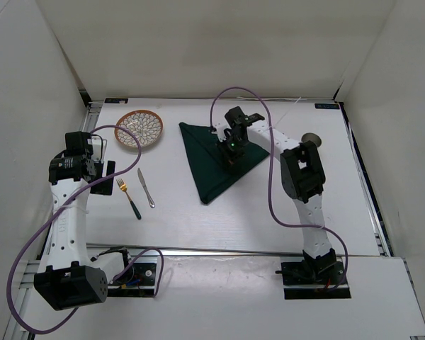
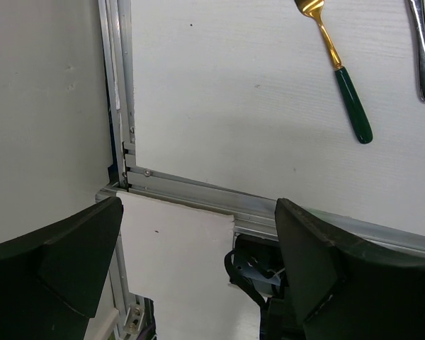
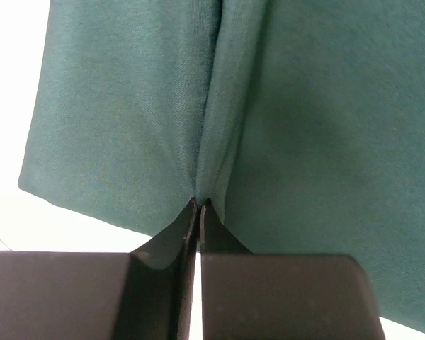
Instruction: Set the dinner table for one person
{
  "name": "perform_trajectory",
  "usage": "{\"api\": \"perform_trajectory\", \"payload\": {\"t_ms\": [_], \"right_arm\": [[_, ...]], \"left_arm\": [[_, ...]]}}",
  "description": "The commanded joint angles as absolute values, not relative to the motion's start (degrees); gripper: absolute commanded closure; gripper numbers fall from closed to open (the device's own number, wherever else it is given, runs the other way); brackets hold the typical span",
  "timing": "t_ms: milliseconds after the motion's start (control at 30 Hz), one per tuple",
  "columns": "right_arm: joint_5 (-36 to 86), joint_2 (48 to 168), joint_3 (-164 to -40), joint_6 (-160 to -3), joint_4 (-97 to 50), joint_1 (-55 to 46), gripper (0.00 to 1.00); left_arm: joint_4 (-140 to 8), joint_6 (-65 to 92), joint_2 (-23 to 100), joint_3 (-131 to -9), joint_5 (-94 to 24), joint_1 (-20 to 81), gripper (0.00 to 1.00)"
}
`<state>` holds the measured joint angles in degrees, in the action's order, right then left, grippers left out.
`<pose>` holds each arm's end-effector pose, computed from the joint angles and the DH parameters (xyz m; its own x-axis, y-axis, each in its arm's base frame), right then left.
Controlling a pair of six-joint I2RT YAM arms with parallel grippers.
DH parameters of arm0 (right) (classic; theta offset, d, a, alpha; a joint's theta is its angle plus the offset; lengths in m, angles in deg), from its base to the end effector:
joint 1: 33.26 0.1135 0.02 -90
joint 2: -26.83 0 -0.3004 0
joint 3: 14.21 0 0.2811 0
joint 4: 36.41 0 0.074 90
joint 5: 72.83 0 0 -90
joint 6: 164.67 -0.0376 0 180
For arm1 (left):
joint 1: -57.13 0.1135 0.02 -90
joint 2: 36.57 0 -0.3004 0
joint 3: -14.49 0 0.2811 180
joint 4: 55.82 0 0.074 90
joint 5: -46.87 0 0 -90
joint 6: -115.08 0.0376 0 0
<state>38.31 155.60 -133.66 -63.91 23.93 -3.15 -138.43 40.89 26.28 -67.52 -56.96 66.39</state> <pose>0.4460 0.2743 0.1999 -0.6893 -0.6010 -0.4046 -0.7176 0.6431 0.2673 0.1938 0.0407 0.3742 -0.9208 0.1179 -0.3718 -0.0113 0.9448 0.3275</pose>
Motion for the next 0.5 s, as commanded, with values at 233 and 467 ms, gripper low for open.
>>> {"api": "perform_trajectory", "payload": {"t_ms": [233, 467], "right_arm": [[48.8, 153.7, -145.6, -65.1, 27.9, 1.9, 1.00], [60.4, 157.3, -150.2, -64.0, 28.4, 9.0, 0.98]], "left_arm": [[-138.3, 40.5, 25.0, -67.0, -55.9, 66.3, 0.00], [-138.9, 40.5, 26.0, -67.6, -55.9, 66.3, 0.00]]}}
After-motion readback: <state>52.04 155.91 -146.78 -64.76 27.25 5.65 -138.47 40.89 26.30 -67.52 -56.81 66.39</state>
